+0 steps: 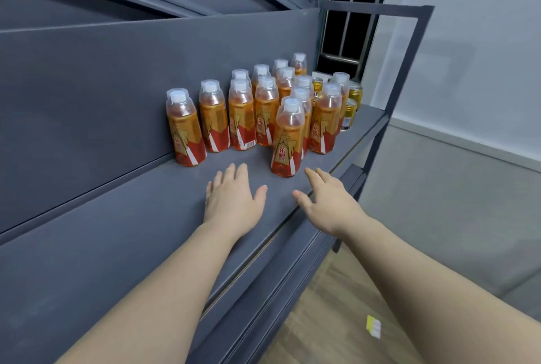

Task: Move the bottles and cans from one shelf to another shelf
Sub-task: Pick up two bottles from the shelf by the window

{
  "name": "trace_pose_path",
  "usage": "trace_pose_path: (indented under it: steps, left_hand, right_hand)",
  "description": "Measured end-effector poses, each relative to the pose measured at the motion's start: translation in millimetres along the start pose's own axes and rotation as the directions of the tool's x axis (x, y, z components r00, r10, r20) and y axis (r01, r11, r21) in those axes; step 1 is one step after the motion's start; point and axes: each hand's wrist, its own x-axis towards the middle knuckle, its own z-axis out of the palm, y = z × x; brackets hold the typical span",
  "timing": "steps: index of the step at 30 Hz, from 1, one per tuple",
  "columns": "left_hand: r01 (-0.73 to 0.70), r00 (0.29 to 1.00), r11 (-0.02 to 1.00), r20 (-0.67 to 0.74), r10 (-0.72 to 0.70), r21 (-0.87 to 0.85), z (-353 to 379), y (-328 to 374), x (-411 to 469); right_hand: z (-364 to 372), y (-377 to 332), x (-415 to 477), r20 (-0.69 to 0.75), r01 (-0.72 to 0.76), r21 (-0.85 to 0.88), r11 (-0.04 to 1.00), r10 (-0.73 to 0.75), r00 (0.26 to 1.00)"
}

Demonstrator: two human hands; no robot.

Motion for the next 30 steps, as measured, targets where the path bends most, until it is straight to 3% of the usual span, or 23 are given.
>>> trace_pose_path:
  steps: [11,22,30]
  left_hand:
    - [0.006,1.000,0.994,-0.024,-0.008,-0.107,33,50,66]
    - [0.190,0.966,0.844,-0.058,-0.252,-0.502,56,80,113]
    - [0.163,0.947,0.813,-0.141,-0.288,-0.559,67,85,124]
  right_hand:
    - [-19,59,73,-0.003,0.031,0.030,0.999,-0.031,1.000]
    - [-24,83,135,-0.016,0.163,0.195,0.967,-0.163,0.986]
    - [-17,76,165,-0.101,0.195,0.366,0.910,-0.169,0.980]
